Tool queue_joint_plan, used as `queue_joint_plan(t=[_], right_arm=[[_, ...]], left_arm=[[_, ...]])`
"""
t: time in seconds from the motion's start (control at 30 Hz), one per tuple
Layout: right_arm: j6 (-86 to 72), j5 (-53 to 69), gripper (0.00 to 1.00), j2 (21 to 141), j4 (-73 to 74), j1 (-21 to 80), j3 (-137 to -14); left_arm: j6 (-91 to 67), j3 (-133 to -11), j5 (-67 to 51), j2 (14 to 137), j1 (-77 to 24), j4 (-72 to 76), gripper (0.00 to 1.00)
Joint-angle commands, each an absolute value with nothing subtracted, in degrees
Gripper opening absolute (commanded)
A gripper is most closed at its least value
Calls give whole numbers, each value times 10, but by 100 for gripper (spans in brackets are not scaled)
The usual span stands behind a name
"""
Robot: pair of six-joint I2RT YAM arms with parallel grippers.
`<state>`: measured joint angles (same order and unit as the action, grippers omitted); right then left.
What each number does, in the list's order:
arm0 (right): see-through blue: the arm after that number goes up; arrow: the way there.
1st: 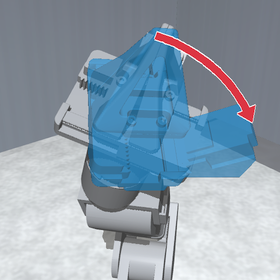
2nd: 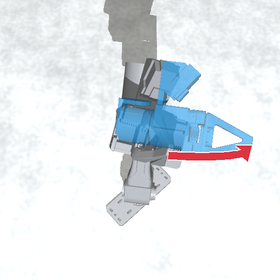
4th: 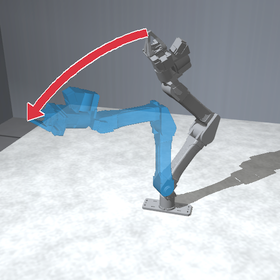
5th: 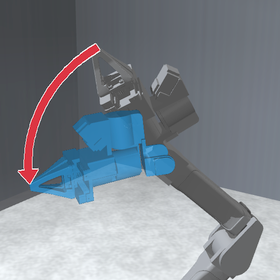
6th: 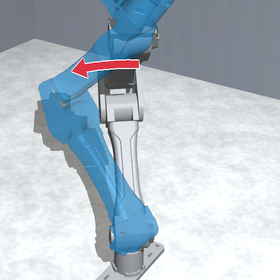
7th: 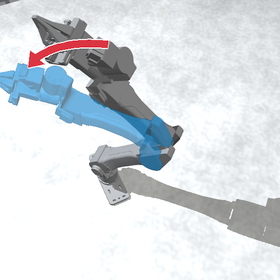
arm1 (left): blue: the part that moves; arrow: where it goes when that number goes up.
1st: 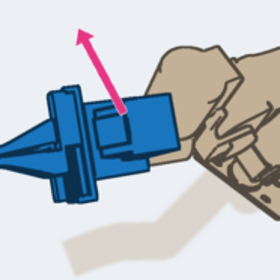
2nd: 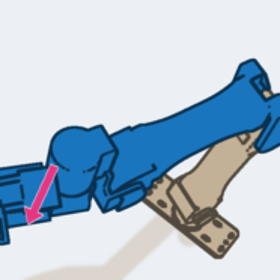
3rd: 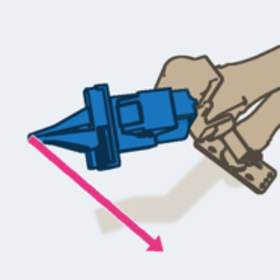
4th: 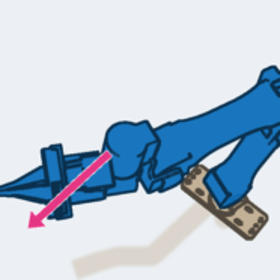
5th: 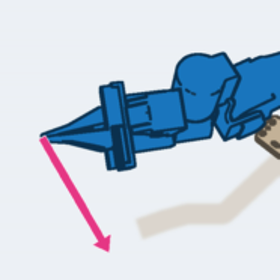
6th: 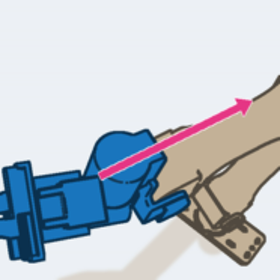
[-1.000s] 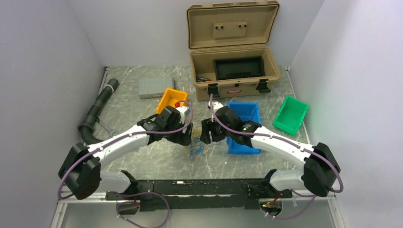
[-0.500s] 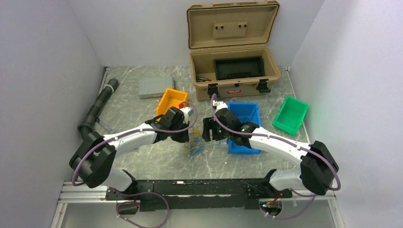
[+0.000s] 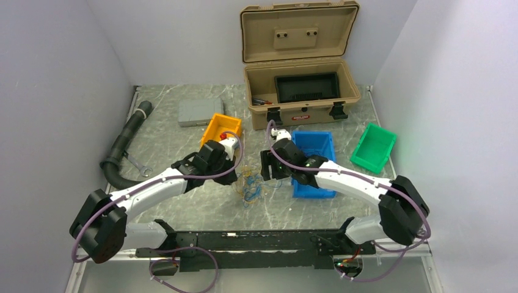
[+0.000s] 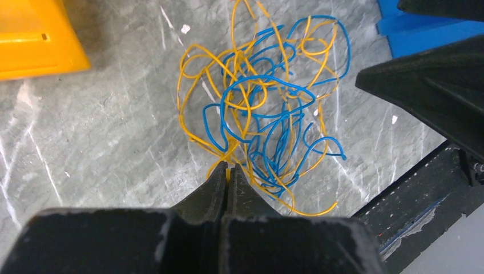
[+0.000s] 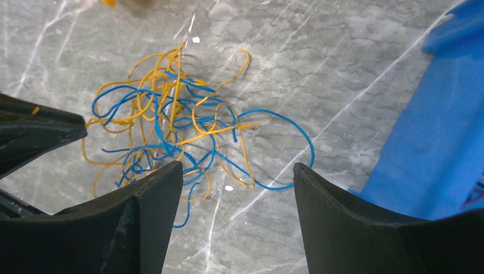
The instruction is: Untangle the cables
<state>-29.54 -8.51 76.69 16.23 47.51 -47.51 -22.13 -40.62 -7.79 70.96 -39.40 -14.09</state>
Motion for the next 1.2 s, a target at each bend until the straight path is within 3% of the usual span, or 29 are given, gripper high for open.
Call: queue_joint_plan(t=[0.0,0.4,0.47,0.53,0.57,1.17], right_arm=[[-280,-78,72,806,141,475,-515],[-208,-28,68,917,8,475,-504],[-185,9,50,920,-28,476,-499],[-169,29,13,922,-31,475,-508],[-168,22,0,922,-16,476,-519],[-204,-250,0,676,197,461,-625]], left_arm=[[-213,-394,-85,695,-390,-130,0],[-211,-391,-95,695,-378,-128,0],[-212,-393,-100,695,-373,-130,0],[-211,-397,-104,694,-368,-133,0],[-211,-398,-105,692,-366,-135,0],[-217,-388,-107,617,-362,-162,0]])
